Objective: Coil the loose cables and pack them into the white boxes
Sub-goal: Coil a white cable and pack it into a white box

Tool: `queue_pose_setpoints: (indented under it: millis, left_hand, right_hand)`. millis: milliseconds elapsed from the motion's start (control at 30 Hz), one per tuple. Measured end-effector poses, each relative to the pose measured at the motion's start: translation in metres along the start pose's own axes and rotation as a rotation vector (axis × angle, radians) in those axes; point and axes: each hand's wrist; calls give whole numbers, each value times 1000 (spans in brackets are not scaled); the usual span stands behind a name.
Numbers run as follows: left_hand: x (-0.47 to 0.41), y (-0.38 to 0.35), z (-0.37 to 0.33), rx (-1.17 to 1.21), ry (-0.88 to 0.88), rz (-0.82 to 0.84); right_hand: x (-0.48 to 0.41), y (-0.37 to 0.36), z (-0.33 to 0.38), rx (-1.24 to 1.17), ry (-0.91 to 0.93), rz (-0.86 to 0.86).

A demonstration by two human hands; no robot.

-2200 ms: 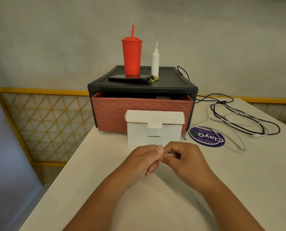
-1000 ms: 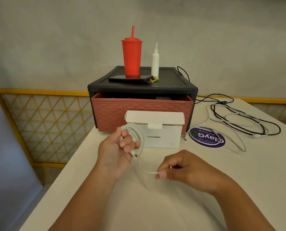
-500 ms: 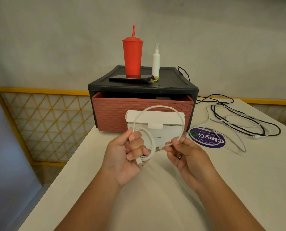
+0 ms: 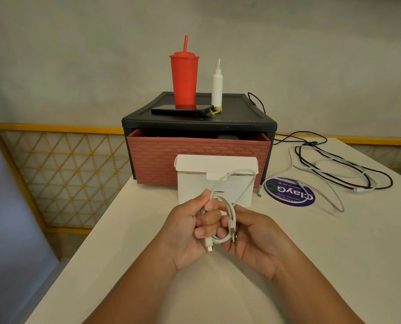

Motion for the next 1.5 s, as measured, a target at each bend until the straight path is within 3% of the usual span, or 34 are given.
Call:
queue_pose_setpoints:
  millis: [133, 467, 600, 700, 767, 900, 1067, 1200, 1367, 1500]
  left_hand:
    - [0, -1, 0, -129, -69, -63]
    - [-5, 9, -2, -271, -96, -173]
    - [-1, 20, -19, -194, -180, -247]
    - [2, 25, -26, -191, -222, -242]
    - [4, 24, -26, -221, -226, -229]
    - [4, 18, -22, -291, -192, -199]
    - [3, 15, -21, -219, -176, -176]
    - [6, 13, -22, -80, -222, -110]
    - [5, 7, -16, 78, -232, -13]
    - [1, 7, -11, 83, -211, 26]
  right_hand:
    - [1, 1, 2, 130, 18, 102]
    - [4, 11, 5, 801, 166, 21]
    - [6, 20, 23, 964, 291, -158]
    - [6, 31, 34, 1184, 504, -416]
    - [8, 36, 39, 1208, 592, -590]
    - [10, 38, 47, 1066, 659, -790]
    - [7, 38, 42, 980, 710, -835]
    - [4, 26, 36, 849, 568, -682]
    - [3, 10, 22, 55, 297, -250]
    - [0, 10, 16, -218, 194, -96]
Point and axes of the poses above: each hand's wrist, its own x-axis away from the middle knuckle, its own y-axis out of the back of the hand, z = x × y, and after that the axes turned 5 degrees about -x, right-handed
